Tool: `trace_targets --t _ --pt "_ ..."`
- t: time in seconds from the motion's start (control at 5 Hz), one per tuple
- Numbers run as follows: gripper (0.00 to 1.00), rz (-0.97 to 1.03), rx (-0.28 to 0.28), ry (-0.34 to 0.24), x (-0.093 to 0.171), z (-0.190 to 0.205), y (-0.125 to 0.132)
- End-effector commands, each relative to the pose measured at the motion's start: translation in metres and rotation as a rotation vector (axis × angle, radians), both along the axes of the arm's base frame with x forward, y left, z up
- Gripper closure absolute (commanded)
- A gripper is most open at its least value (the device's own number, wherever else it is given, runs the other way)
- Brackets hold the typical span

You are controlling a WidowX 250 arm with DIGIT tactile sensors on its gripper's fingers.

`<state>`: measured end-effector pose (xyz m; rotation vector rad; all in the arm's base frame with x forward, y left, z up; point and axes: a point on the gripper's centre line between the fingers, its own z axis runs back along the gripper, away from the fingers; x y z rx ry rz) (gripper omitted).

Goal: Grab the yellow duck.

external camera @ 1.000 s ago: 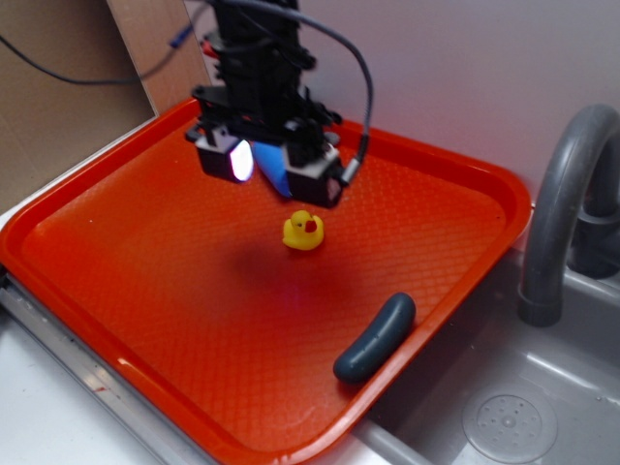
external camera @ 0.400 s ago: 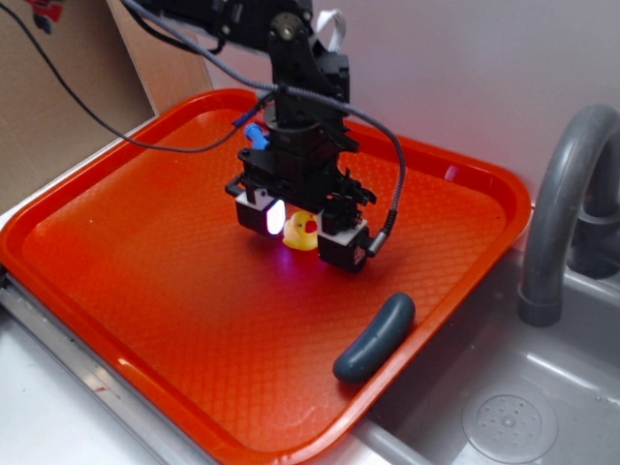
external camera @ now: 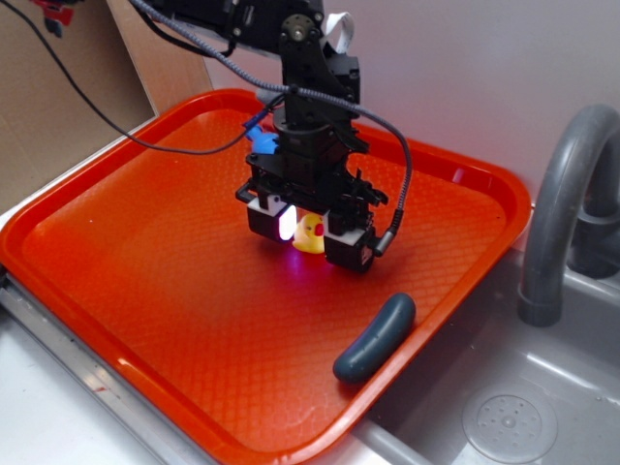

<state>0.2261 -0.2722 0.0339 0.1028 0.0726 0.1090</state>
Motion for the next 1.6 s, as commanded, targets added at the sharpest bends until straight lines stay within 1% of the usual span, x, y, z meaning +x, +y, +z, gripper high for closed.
trace_targets --t 0.0,0.2,0.4,0.6,0.8,1.0,1.2,1.4 --pt "1.0 -0.225 -0.184 -0.089 0.003 0.05 0.024" --pt "1.0 -0.262 -0.203 -0.155 0.009 0.085 0.05" --pt "1.0 -0.272 -0.239 -0.253 0.003 0.124 0.084" --pt "1.0 -0.157 -0.208 -0.328 -0.011 0.153 0.107" --pt "1.0 -0.072 -0.156 -0.391 -0.031 0.186 0.131" --pt "1.0 -0.019 -0.107 -0.427 -0.043 0.206 0.146" --pt "1.0 0.091 -0.099 -0.466 -0.054 0.214 0.156" --pt "1.0 0.084 -0.07 -0.433 -0.052 0.206 0.159"
